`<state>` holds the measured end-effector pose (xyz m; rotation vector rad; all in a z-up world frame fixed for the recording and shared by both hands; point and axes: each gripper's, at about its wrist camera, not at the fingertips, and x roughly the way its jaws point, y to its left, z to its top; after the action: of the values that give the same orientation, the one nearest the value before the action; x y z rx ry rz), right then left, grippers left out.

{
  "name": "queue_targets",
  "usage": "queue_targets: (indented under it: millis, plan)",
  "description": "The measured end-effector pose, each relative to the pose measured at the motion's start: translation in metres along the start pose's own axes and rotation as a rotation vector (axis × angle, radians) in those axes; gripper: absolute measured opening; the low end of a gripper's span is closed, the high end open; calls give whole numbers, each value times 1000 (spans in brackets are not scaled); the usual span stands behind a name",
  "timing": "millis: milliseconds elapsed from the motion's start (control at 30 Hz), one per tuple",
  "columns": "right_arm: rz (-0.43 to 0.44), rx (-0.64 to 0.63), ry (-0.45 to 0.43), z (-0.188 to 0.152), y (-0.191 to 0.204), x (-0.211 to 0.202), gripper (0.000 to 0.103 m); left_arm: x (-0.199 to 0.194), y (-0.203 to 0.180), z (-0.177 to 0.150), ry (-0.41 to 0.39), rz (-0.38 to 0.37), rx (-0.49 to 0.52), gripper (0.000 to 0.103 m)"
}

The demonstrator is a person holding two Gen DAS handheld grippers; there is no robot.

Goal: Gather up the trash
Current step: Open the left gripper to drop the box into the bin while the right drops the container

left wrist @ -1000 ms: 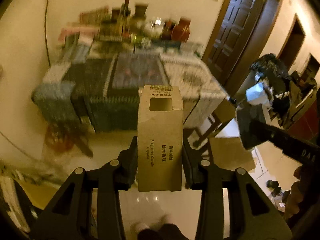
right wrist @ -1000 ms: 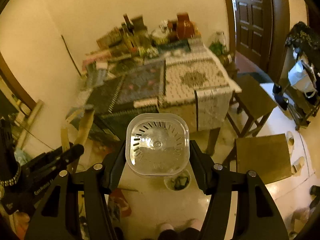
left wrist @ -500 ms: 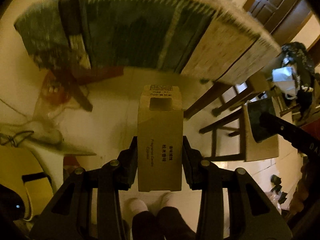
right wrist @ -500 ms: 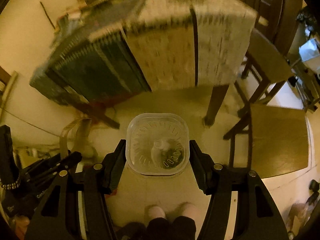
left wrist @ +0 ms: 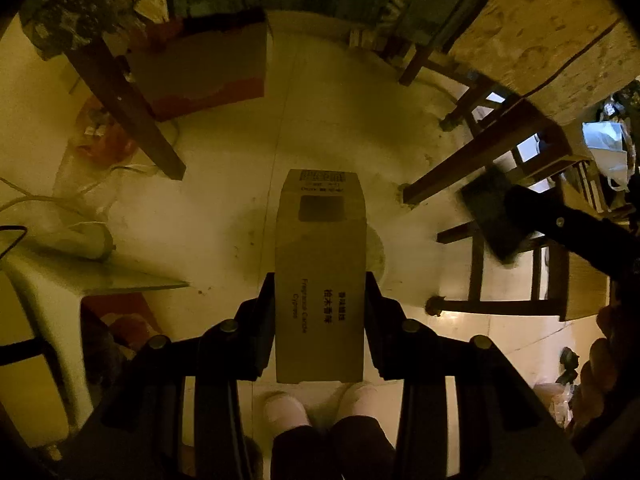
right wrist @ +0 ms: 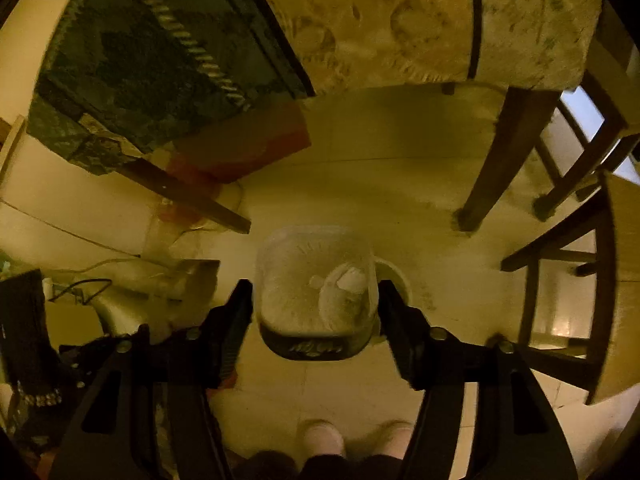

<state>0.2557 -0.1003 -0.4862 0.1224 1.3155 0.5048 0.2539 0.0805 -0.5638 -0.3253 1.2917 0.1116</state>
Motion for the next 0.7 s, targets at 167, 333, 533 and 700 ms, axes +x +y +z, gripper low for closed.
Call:
queue_targets:
  millis: [167,333,533,700]
  plan:
    - [-28,17,48,1,-11,22,77,26,-10,6,21,-8,25,39]
    - [-86,39,69,1,-29,23,77,47,-24,12,57,-43,46,39]
    - [-161,59,54,1,-47,12,77,76,-38,25,127,-122,34,60]
    - [-174,62,48,3,-49,2,77,88,-40,31,164,-124,-25,67]
